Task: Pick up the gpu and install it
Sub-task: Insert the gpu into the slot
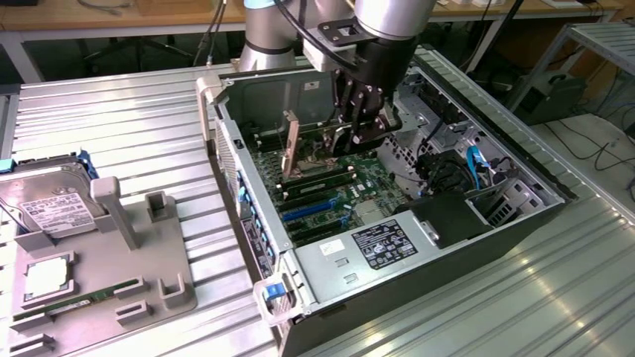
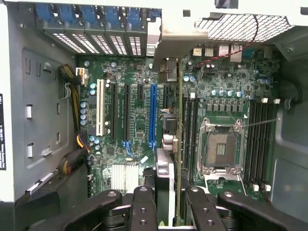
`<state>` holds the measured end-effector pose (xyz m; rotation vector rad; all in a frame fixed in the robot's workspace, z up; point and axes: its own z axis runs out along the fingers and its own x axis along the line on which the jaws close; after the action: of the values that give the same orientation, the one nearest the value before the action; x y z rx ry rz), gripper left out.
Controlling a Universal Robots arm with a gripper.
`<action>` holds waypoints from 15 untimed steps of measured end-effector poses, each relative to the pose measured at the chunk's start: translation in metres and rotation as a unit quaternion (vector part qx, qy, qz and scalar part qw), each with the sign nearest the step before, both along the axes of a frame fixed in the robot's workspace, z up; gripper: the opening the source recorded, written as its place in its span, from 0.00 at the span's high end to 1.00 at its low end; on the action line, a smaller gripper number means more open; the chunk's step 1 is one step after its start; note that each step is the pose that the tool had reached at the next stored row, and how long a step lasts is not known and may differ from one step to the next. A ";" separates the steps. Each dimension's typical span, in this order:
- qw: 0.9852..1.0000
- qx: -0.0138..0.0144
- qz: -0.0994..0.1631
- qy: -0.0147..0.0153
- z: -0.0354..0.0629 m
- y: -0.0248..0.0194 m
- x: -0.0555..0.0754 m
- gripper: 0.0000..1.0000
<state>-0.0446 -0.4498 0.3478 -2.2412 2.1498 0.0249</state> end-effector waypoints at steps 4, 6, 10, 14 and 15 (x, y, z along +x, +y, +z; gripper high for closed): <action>1.000 0.000 0.002 -0.003 -0.0049 0.0000 -0.002 0.72; 1.000 0.000 0.004 -0.003 -0.0098 0.0001 -0.003 0.72; 1.000 0.000 0.005 -0.003 -0.0183 0.0001 -0.004 0.72; 1.000 0.000 0.005 -0.003 -0.0258 0.0001 -0.005 0.72; 1.000 0.000 0.005 -0.004 -0.0270 0.0001 -0.006 0.72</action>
<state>-0.0508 -0.4496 0.3208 -2.2482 2.1342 0.0173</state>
